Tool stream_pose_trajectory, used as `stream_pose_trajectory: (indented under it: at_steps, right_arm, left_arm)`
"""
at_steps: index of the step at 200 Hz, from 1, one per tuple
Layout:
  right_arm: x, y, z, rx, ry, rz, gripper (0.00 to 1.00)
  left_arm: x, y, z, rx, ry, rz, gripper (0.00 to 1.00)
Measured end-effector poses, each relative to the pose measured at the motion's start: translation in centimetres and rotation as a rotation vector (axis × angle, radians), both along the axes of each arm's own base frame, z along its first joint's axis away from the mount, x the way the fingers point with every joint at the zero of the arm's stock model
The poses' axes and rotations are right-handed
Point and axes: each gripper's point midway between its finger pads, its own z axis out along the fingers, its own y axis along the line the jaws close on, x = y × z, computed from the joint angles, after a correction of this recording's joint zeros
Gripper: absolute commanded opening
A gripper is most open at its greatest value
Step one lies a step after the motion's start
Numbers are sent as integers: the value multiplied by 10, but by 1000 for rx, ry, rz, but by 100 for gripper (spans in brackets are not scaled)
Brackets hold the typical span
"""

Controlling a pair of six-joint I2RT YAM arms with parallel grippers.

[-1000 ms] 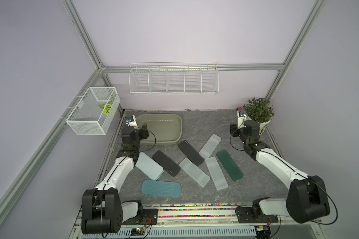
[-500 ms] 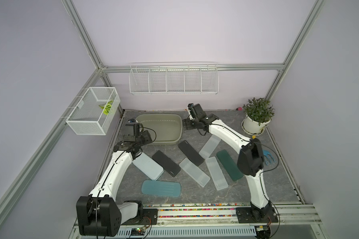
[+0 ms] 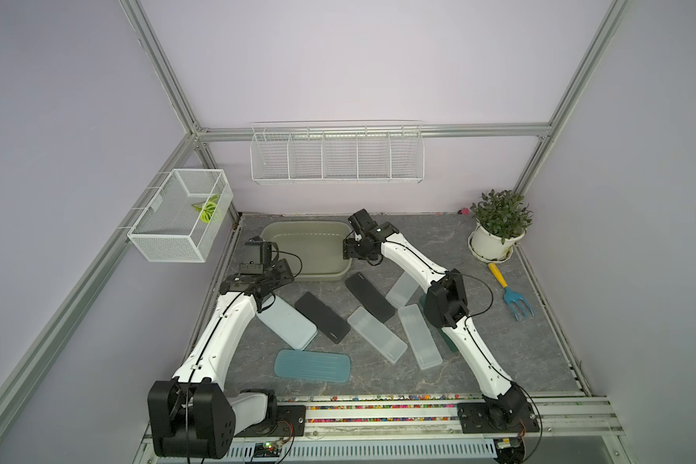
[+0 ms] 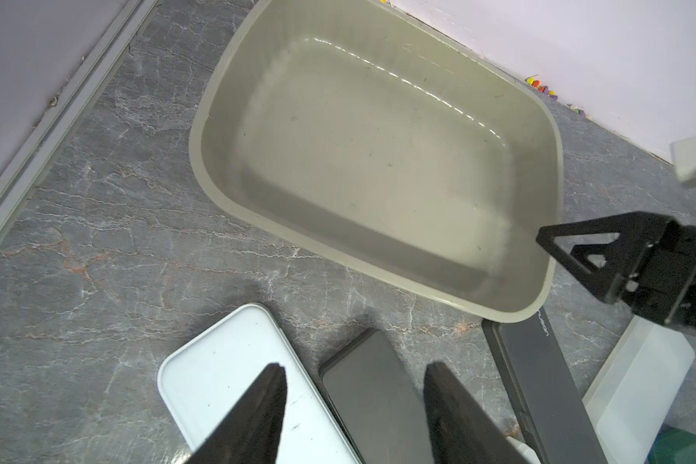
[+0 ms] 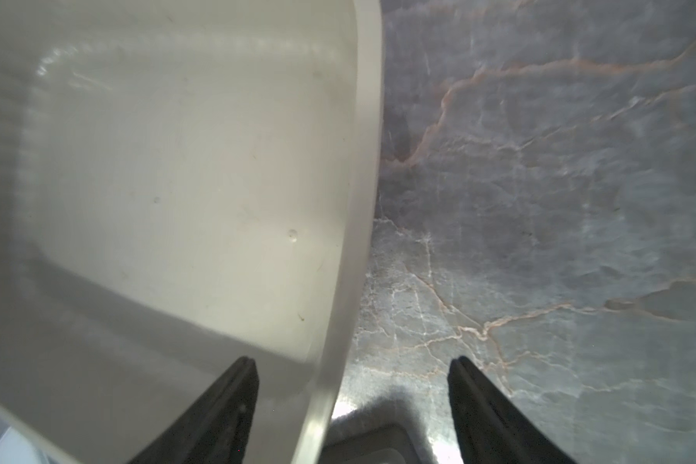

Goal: Put the pencil case into the storage box
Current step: Move the storage box to the center of the board.

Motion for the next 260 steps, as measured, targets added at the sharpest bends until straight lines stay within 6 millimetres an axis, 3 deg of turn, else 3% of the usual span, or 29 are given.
stream_pose_trajectory:
  at_steps: [33, 94, 134, 162, 222, 260]
  right_arm:
    - [-5, 4, -30, 21, 76, -35, 59]
    - [-4, 4, -32, 34, 87, -86, 37]
    - [1, -8, -35, -17, 59, -116, 26]
    - [-1, -32, -35, -73, 59, -141, 22]
    - [3, -105, -20, -175, 59, -217, 16]
    - [-14, -146, -16, -230, 82, -264, 15]
  left_arm:
    - [6, -1, 0, 0, 6, 0, 59]
    - [8, -1, 0, 1, 10, -1, 58]
    - [8, 1, 0, 12, 9, 6, 58]
    - [8, 4, 0, 23, 11, 16, 57]
    - [8, 7, -1, 37, 13, 28, 57]
    - [8, 7, -2, 39, 16, 30, 58]
